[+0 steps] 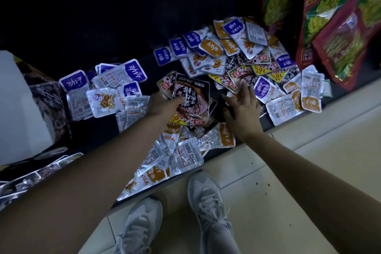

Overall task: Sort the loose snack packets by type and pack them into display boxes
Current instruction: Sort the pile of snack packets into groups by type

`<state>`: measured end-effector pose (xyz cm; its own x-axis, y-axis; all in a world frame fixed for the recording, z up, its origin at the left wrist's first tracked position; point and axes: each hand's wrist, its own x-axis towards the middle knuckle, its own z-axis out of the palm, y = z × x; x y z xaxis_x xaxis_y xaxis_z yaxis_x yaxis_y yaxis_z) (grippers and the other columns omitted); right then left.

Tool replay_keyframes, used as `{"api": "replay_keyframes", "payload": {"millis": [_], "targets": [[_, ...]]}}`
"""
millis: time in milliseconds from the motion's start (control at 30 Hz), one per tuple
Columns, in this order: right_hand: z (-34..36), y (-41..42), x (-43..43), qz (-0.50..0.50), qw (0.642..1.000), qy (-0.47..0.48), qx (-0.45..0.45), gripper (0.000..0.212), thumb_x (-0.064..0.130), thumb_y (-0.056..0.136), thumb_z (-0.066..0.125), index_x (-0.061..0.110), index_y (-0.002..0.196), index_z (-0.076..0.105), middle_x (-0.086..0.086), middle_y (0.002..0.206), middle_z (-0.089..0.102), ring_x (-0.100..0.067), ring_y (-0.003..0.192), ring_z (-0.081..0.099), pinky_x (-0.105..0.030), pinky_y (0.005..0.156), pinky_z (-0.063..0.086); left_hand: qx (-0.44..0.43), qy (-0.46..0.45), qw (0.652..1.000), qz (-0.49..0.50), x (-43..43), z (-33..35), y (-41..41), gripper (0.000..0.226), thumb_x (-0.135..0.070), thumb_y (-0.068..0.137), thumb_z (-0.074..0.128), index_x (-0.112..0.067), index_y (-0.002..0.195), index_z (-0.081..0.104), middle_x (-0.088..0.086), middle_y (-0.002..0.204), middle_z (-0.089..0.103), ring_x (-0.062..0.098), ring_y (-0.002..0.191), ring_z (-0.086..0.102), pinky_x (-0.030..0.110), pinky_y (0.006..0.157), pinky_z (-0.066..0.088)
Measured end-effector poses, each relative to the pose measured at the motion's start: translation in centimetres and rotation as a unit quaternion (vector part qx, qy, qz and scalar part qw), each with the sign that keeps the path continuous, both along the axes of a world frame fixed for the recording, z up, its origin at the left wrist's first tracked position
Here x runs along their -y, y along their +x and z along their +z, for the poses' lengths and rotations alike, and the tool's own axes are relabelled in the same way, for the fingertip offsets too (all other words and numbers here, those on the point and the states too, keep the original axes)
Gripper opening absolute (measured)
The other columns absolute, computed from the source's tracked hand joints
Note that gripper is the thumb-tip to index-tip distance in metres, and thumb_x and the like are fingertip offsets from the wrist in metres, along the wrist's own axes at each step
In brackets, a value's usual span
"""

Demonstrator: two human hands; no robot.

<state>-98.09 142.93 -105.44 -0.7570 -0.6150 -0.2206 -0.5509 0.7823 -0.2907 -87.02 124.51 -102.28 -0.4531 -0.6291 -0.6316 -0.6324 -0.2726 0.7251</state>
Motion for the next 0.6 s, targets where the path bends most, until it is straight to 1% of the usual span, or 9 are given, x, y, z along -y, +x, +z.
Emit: {"api": "replay_keyframes", "payload": {"millis": [67,133,167,233,333,433,500,567,600], "targets": [[-0.3,-0.5,0.1,0.011,0.998,0.062,0.018,0.055,0.035,0.1,0.042,0.028,0.151,0.026,-0.014,0.161,-0.01,-0.031,0.148,-0.011,-0.053,0.115,0.008,-0.001,0.004,1.0,0.001,0.1,-0.1,0.0,0.01,-0.02,0.084,0.072,-0.019,0.086,0.062,0.006,0.097,0.066,0.028,0.096,0.065,0.044,0.09,0.053],[-0.1,-0.6,0.3,0.024,0.999,0.047,0.001,0.058,0.034,0.101,0.04,0.02,0.153,0.019,-0.009,0.162,-0.005,-0.025,0.149,-0.006,-0.052,0.114,0.011,-0.001,0.006,1.0,-0.006,0.1,0.0,0.0,0.009,-0.02,0.084,0.072,-0.019,0.084,0.063,0.008,0.098,0.068,0.03,0.096,0.066,0.046,0.09,0.053],[0.1,-0.7,0.5,0.024,0.999,0.025,-0.009,0.058,0.032,0.1,0.041,0.016,0.153,0.021,-0.006,0.162,0.002,-0.023,0.149,0.002,-0.05,0.113,0.014,-0.005,0.01,1.0,-0.008,0.1,0.0,0.0,0.008,-0.02,0.085,0.071,-0.018,0.087,0.064,0.009,0.099,0.068,0.03,0.096,0.066,0.046,0.09,0.053],[0.4,-0.7,0.8,0.022,0.998,-0.041,-0.033,0.054,0.024,0.098,0.047,0.01,0.148,0.034,-0.006,0.158,0.025,-0.024,0.143,0.026,-0.046,0.108,0.024,-0.012,0.012,1.0,-0.008,0.1,0.0,0.1,0.009,-0.018,0.085,0.07,-0.016,0.093,0.065,0.01,0.101,0.069,0.03,0.096,0.066,0.047,0.091,0.053],[1.3,-0.2,1.1,0.055,0.982,-0.155,-0.088,0.039,0.009,0.086,0.057,0.005,0.124,0.062,-0.008,0.129,0.059,-0.029,0.114,0.056,-0.042,0.094,0.037,-0.009,0.007,1.0,-0.01,0.1,0.0,0.2,0.008,-0.018,0.086,0.07,-0.015,0.089,0.063,0.013,0.101,0.068,0.032,0.097,0.066,0.048,0.091,0.053],[2.5,1.2,1.2,0.08,0.959,-0.256,-0.092,0.029,-0.006,0.074,0.066,0.003,0.1,0.074,-0.008,0.103,0.071,-0.027,0.094,0.066,-0.036,0.089,0.051,-0.004,-0.003,1.0,-0.018,0.3,0.6,0.8,0.016,-0.019,0.086,0.07,-0.01,0.098,0.064,0.011,0.099,0.067,0.028,0.092,0.064,0.038,0.085,0.052],[3.4,2.6,1.5,0.088,0.946,-0.303,-0.074,0.029,-0.014,0.069,0.063,0.002,0.09,0.076,-0.01,0.095,0.072,-0.025,0.089,0.067,-0.024,0.087,0.05,0.001,-0.001,1.0,-0.028,0.6,1.2,1.6,0.015,-0.019,0.087,0.069,-0.008,0.095,0.063,0.009,0.091,0.064,0.025,0.084,0.061,0.032,0.078,0.048],[4.4,4.3,2.1,0.104,0.937,-0.333,-0.035,0.034,-0.014,0.067,0.057,0.003,0.088,0.077,-0.01,0.094,0.071,-0.02,0.091,0.064,-0.018,0.087,0.048,0.004,0.017,0.999,-0.05,0.8,2.0,2.8,0.011,-0.017,0.086,0.07,-0.01,0.086,0.062,0.009,0.086,0.066,0.025,0.08,0.063,0.034,0.08,0.051],[4.8,5.2,2.5,0.118,0.932,-0.344,-0.001,0.035,-0.015,0.066,0.055,0.005,0.087,0.076,-0.009,0.093,0.07,-0.016,0.091,0.061,-0.014,0.086,0.046,-0.002,0.033,0.997,-0.068,0.9,2.2,3.4,0.005,-0.015,0.086,0.069,-0.014,0.087,0.064,0.01,0.089,0.068,0.026,0.083,0.066,0.038,0.083,0.054]]}}
